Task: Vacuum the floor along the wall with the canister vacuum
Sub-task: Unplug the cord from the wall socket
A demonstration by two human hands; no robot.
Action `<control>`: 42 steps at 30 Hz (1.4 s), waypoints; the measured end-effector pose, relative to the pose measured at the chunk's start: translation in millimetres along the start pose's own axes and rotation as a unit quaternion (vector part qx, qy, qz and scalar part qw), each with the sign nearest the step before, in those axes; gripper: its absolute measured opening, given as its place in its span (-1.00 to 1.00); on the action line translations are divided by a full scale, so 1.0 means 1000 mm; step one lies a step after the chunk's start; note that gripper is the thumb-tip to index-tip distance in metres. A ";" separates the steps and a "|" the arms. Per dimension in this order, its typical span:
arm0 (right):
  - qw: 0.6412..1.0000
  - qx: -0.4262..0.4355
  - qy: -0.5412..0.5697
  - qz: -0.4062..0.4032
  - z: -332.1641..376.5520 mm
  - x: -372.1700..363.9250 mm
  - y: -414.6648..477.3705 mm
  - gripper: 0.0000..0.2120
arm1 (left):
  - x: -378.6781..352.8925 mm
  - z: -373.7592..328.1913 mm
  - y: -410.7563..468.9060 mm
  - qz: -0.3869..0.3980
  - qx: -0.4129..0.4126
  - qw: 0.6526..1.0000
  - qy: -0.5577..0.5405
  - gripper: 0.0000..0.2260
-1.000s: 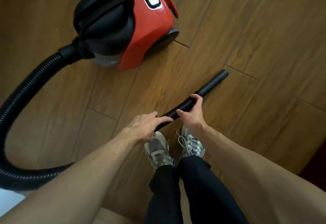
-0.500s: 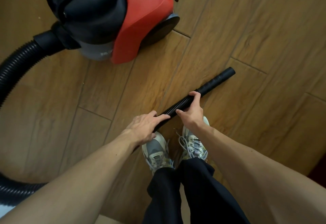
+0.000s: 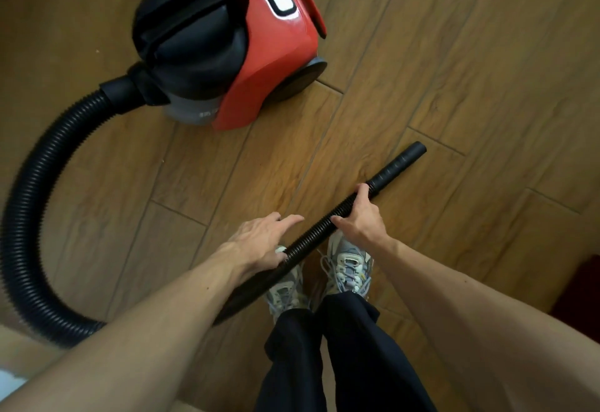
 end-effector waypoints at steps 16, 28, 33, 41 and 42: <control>0.932 0.220 -0.270 -0.098 0.328 0.324 -0.239 -0.19 | 0.401 -0.065 -0.290 -0.237 0.083 0.967 0.036 -0.10; 0.807 0.349 -0.349 -0.325 0.551 0.559 -0.577 -0.19 | 0.656 -0.141 -0.656 -0.461 0.099 0.876 0.106 -0.14; 0.780 0.363 -0.352 -0.369 0.584 0.609 -0.685 -0.21 | 0.694 -0.164 -0.778 -0.511 0.088 0.848 0.111 -0.12; 0.736 0.361 -0.391 -0.418 0.614 0.631 -0.789 -0.23 | 0.724 -0.176 -0.881 -0.553 0.083 0.821 0.117 -0.11; 0.732 0.363 -0.395 -0.420 0.617 0.632 -0.797 -0.22 | 0.727 -0.177 -0.888 -0.554 0.083 0.820 0.117 -0.11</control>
Point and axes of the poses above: each hand's wrist, its own y-axis towards the middle knuckle, its own x-axis out of the back of the hand, z = x × y, the point moved 8 cm from there along y, towards the middle knuckle, and after that the axes turned 6 degrees about x, right-handed, at the moved point
